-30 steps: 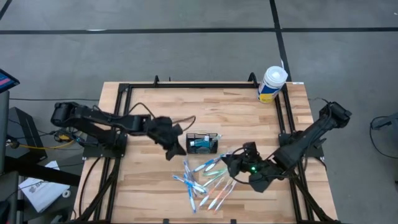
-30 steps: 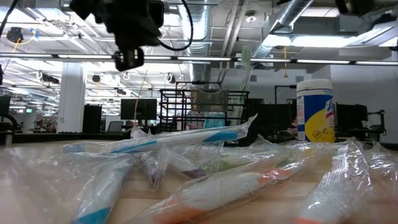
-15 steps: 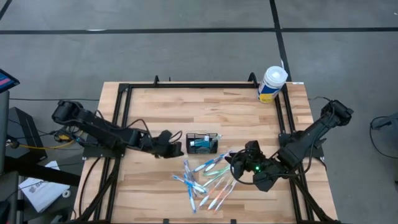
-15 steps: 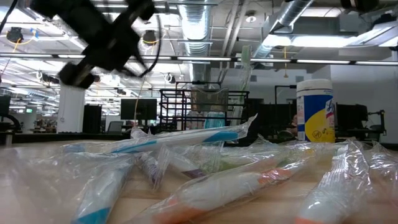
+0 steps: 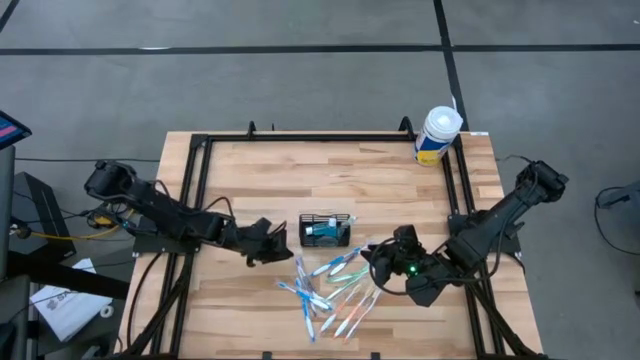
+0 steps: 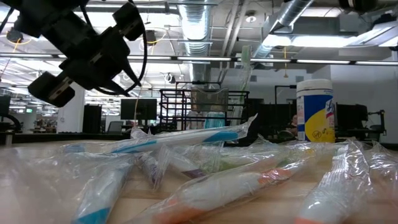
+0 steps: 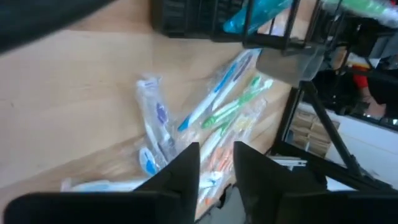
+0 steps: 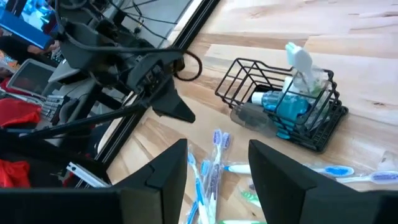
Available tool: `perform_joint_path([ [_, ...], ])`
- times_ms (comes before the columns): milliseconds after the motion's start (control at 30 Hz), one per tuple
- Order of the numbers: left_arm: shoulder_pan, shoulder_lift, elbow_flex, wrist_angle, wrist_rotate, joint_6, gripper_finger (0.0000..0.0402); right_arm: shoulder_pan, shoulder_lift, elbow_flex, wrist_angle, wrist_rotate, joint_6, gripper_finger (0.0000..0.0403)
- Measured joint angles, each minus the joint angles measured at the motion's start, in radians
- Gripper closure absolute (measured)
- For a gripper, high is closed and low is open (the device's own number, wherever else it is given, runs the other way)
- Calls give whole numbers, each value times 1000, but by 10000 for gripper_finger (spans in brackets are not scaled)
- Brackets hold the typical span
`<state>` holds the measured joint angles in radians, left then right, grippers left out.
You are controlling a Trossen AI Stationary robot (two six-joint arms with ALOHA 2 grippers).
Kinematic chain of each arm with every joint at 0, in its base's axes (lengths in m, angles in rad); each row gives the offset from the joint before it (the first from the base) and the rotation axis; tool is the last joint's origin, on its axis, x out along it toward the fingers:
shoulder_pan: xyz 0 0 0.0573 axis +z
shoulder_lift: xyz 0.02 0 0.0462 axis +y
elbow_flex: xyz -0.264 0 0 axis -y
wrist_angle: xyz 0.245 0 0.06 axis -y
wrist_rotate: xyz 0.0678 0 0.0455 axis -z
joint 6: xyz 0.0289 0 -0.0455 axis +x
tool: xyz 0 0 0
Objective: Pick & Place toothbrushing station
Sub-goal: Put the purple toothbrush into the black wire organizer
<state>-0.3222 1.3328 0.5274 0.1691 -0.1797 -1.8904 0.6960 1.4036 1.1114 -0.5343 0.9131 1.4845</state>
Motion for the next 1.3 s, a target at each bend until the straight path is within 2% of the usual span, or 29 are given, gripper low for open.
perform_joint_path([
  [167, 0, 57, -13, 23, 33, -12, 259, -12, 0, 0, 0, 0, 0, 242],
  [300, 8, 136, -40, 96, 74, -54, 238, -23, 0, 0, 7, 0, 0, 242],
  [533, 24, 267, -42, 317, 97, -60, 233, -42, 0, 0, -6, -72, -19, 242],
  [800, 54, 325, -33, 336, 98, -111, 236, -79, -12, 0, 0, -163, -166, 242],
  [933, 79, 332, -31, 334, 75, -133, 250, -89, -38, -1, 8, -196, -239, 242],
  [1067, 104, 332, -31, 335, 74, -129, 279, -92, -62, 0, 3, -183, -290, 242],
  [1300, 99, 332, -31, 353, 84, -106, 381, -117, -79, 0, 4, -185, -344, 242],
])
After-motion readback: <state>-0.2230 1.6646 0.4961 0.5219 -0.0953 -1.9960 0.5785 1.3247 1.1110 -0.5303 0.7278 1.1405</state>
